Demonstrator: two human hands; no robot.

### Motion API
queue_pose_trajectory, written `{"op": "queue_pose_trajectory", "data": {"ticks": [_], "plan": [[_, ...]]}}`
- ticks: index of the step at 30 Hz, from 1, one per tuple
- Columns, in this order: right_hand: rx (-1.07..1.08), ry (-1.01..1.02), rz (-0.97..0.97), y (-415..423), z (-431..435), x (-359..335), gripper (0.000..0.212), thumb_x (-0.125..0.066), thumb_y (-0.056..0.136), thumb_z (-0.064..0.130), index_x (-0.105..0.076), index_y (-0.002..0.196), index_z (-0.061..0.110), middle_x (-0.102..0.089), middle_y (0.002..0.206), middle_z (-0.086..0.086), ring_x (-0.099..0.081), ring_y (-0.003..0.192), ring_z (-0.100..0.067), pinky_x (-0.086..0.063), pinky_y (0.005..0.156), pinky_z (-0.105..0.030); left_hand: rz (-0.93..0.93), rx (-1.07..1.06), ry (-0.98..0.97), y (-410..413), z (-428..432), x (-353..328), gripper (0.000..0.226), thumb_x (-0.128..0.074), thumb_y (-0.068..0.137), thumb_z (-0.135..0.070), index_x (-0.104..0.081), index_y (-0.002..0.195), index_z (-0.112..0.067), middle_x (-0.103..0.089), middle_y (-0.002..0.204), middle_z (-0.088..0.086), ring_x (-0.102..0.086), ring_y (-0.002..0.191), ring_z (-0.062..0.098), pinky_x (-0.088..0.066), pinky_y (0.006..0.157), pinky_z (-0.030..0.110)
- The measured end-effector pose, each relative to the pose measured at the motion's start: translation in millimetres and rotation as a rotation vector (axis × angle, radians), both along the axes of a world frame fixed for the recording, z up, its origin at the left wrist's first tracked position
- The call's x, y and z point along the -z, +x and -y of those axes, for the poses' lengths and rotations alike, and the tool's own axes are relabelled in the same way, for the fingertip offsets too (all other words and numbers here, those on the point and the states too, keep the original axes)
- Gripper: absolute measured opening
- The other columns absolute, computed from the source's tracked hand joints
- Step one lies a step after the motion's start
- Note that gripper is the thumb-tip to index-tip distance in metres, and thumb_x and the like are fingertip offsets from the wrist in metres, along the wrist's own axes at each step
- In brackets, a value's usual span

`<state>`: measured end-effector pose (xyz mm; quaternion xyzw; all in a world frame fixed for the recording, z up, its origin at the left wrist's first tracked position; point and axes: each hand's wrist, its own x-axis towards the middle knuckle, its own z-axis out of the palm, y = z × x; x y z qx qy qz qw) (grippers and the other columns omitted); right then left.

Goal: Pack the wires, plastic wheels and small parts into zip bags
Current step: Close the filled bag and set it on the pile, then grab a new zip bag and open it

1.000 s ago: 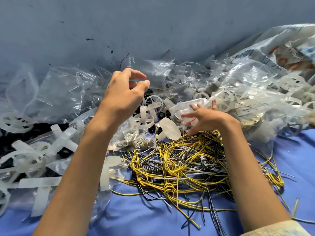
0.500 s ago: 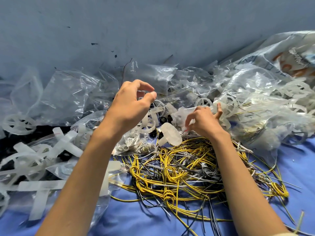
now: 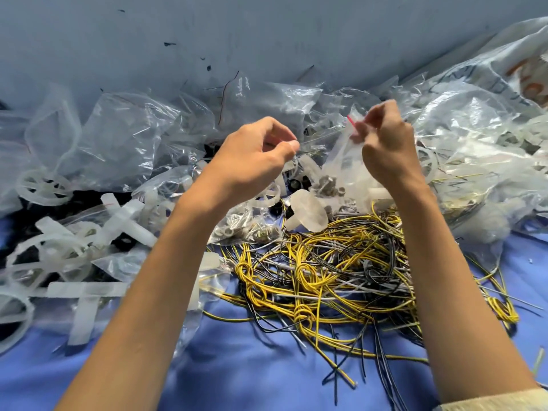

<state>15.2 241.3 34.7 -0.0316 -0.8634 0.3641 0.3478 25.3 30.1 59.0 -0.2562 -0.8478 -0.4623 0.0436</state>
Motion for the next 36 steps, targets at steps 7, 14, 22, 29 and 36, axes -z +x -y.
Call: {"op": "queue_pose_trajectory", "data": {"ticks": [7, 14, 22, 29, 36], "plan": [[-0.272, -0.269, -0.248, 12, 32, -24, 0.017, -0.041, 0.099, 0.009, -0.036, 0.087, 0.02, -0.053, 0.071, 0.002, -0.056, 0.062, -0.001, -0.047, 0.067, -0.022, -0.007, -0.022, 0.014, -2, -1, 5, 0.039, -0.07, 0.083, -0.036, -0.054, 0.116, -0.024, -0.061, 0.109, -0.006, -0.059, 0.098, 0.005, -0.046, 0.079, 0.013], [-0.492, -0.192, -0.151, 21, 64, -31, 0.021, -0.039, 0.1, 0.008, -0.032, 0.085, 0.021, -0.037, 0.07, 0.003, -0.037, 0.061, -0.006, -0.036, 0.06, -0.024, 0.014, 0.044, -0.145, -6, 10, 4, 0.05, -0.078, 0.074, -0.03, -0.056, 0.119, -0.028, -0.063, 0.113, -0.006, -0.059, 0.106, 0.006, -0.046, 0.095, 0.026], [-0.615, -0.109, 0.253, 23, 49, -26, 0.011, -0.056, 0.095, 0.017, -0.047, 0.088, 0.014, -0.063, 0.078, -0.007, -0.062, 0.069, -0.015, -0.055, 0.072, -0.033, -0.003, 0.113, -0.291, -1, 0, 8, 0.021, -0.06, 0.089, -0.012, -0.07, 0.086, -0.029, -0.073, 0.092, -0.001, -0.067, 0.093, 0.014, -0.049, 0.088, 0.027], [-0.598, 0.439, 0.812, 18, 46, -12, 0.04, -0.071, 0.078, 0.039, -0.058, 0.113, 0.025, -0.065, 0.108, 0.006, -0.061, 0.096, -0.008, -0.05, 0.083, -0.027, 0.035, 0.032, -0.59, -7, 13, 13, 0.008, -0.073, 0.08, -0.031, -0.068, 0.085, -0.027, -0.068, 0.083, -0.003, -0.058, 0.073, 0.009, -0.045, 0.063, 0.024], [-0.289, 0.292, 0.599, 18, 1, -16, 0.029, -0.062, 0.089, 0.037, -0.064, 0.109, 0.016, -0.067, 0.104, 0.003, -0.062, 0.097, -0.015, -0.05, 0.083, -0.033, -0.277, -0.461, -0.188, -16, 16, 10, 0.018, -0.057, 0.083, -0.016, -0.071, 0.093, -0.022, -0.069, 0.088, 0.014, -0.061, 0.087, 0.033, -0.047, 0.072, 0.035]]}}
